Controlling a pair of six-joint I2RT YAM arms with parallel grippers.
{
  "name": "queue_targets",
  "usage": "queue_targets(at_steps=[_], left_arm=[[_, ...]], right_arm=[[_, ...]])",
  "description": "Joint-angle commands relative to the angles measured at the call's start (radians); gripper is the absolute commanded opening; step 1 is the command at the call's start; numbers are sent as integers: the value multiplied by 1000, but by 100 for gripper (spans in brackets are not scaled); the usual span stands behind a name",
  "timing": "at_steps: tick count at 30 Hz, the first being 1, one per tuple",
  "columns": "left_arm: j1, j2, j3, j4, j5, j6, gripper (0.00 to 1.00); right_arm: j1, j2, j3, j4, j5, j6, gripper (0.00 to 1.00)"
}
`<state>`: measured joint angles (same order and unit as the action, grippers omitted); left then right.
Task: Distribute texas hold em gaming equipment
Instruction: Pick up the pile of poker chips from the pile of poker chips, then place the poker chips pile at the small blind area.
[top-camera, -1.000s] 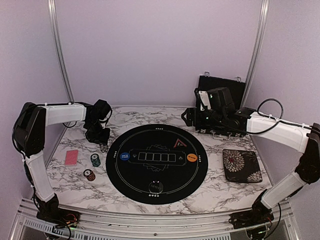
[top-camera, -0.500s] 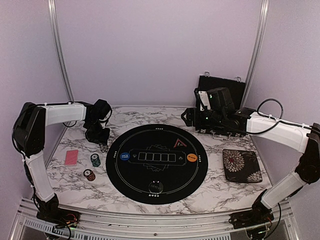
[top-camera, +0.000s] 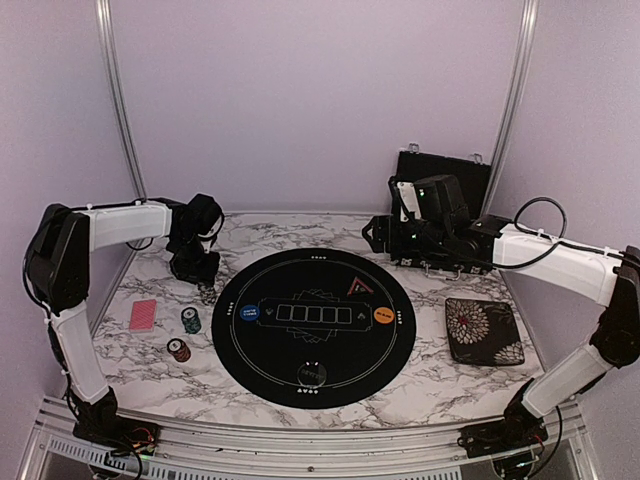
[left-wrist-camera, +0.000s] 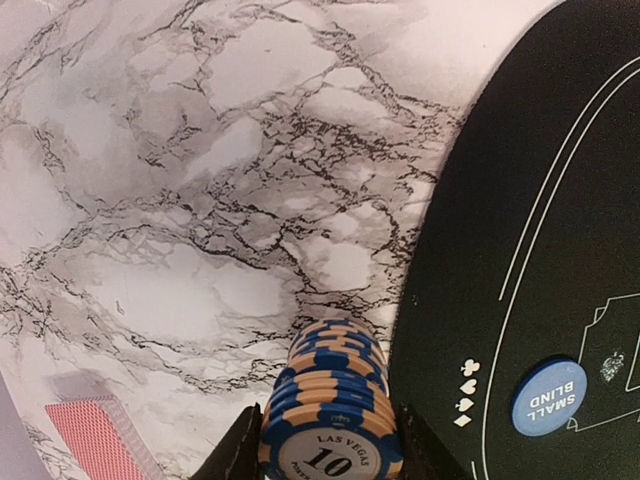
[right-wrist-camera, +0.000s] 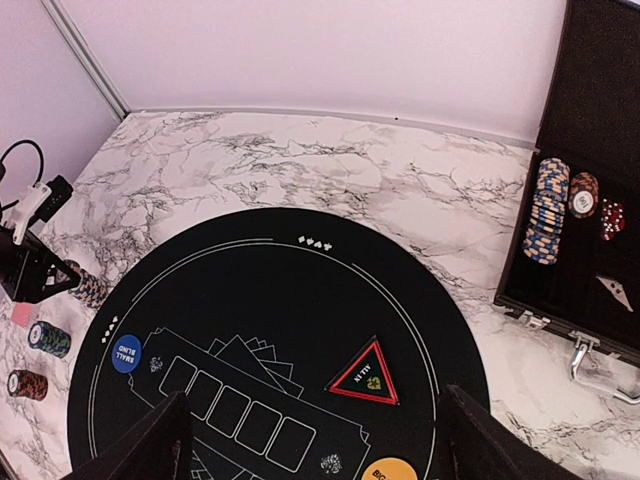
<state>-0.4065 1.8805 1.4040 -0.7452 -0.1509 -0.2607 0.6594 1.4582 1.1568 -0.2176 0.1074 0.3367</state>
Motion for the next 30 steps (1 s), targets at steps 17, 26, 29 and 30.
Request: queue_targets(at_steps=[17, 26, 29, 30], left_arm=[[-115, 134, 224, -71, -2, 0, 33], [-121, 211, 256, -59, 10, 6, 33], [-121, 228, 256, -51, 16, 13, 33], [-121, 233, 254, -48, 17, 14, 33]], right_arm=[[15, -19, 26, 5, 7, 5, 81], [20, -19, 31, -2, 9, 8, 81], [22, -18, 35, -4, 11, 9, 81], [22, -16, 36, -5, 11, 8, 81]])
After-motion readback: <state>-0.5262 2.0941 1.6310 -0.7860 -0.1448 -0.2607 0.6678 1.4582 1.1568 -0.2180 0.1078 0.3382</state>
